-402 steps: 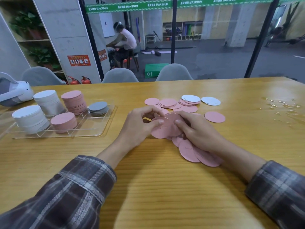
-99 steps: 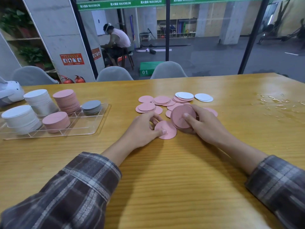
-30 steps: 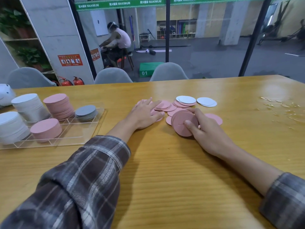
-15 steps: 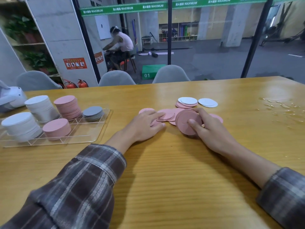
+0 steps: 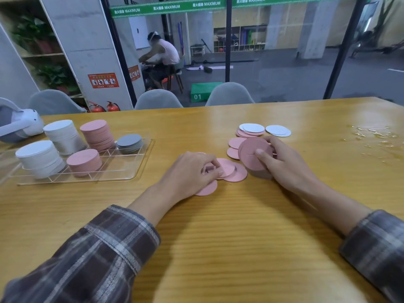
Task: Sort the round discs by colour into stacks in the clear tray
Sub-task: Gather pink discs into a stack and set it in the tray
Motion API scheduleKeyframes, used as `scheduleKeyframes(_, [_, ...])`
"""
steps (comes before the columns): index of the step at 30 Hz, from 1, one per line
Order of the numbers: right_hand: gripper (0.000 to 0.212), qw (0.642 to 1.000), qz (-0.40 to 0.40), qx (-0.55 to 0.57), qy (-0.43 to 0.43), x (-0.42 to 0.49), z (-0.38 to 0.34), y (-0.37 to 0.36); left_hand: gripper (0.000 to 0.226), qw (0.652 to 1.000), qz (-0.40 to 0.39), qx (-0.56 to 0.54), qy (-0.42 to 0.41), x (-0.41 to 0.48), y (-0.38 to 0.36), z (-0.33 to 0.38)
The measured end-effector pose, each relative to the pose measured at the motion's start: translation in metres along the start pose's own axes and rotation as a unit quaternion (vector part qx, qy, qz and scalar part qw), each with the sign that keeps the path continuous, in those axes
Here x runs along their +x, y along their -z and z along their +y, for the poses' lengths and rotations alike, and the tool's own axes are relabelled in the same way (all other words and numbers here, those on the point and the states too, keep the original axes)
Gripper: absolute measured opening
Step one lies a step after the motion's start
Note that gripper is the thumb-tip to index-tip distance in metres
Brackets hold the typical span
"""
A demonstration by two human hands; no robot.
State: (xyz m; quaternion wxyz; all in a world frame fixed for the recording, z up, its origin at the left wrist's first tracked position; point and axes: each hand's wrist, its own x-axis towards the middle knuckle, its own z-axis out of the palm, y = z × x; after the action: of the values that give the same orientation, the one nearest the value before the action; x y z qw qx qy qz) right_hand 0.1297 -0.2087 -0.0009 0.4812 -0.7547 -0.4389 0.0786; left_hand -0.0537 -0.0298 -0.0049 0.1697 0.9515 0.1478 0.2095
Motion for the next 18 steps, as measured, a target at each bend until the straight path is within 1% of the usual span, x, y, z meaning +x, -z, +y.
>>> scheduleKeyframes(2, [0.016, 1.0, -0.001, 0.024, -0.004, 0.0001, 0.0003, -0.0007, 0.02, 1.0, -0.011, -0.009, -0.009, -0.0003, 0.0013, -0.0002])
scheduleKeyframes(5, [0.017, 0.998, -0.002, 0.054, -0.015, 0.0019, -0.001, -0.0034, 0.035, 0.999, -0.016, 0.023, -0.022, -0.0008, 0.0025, -0.0005])
scheduleKeyframes(9, [0.017, 0.997, -0.012, 0.069, -0.021, 0.003, -0.0021, -0.0071, 0.045, 1.0, -0.008, 0.025, -0.009, -0.0016, 0.0053, -0.0011])
scheduleKeyframes(11, [0.017, 0.998, -0.015, 0.063, -0.022, 0.0015, -0.0023, -0.0077, 0.048, 1.0, 0.007, 0.001, -0.005, -0.0016, 0.0067, -0.0015])
scheduleKeyframes(14, [0.017, 0.998, -0.011, 0.056, -0.023, 0.0005, -0.0025, -0.0082, 0.052, 0.995, 0.049, -0.086, 0.014, 0.001, 0.0072, -0.0017])
scheduleKeyframes(16, [0.02, 0.999, -0.008, 0.05, -0.015, 0.0002, -0.0034, -0.0079, 0.042, 0.987, 0.066, -0.141, 0.045, 0.003, 0.0083, -0.0001])
scheduleKeyframes(18, [0.029, 0.999, -0.012, 0.05, -0.003, 0.0002, -0.0038, -0.0077, 0.023, 0.978, 0.055, -0.19, 0.063, 0.0042, 0.0093, 0.0028])
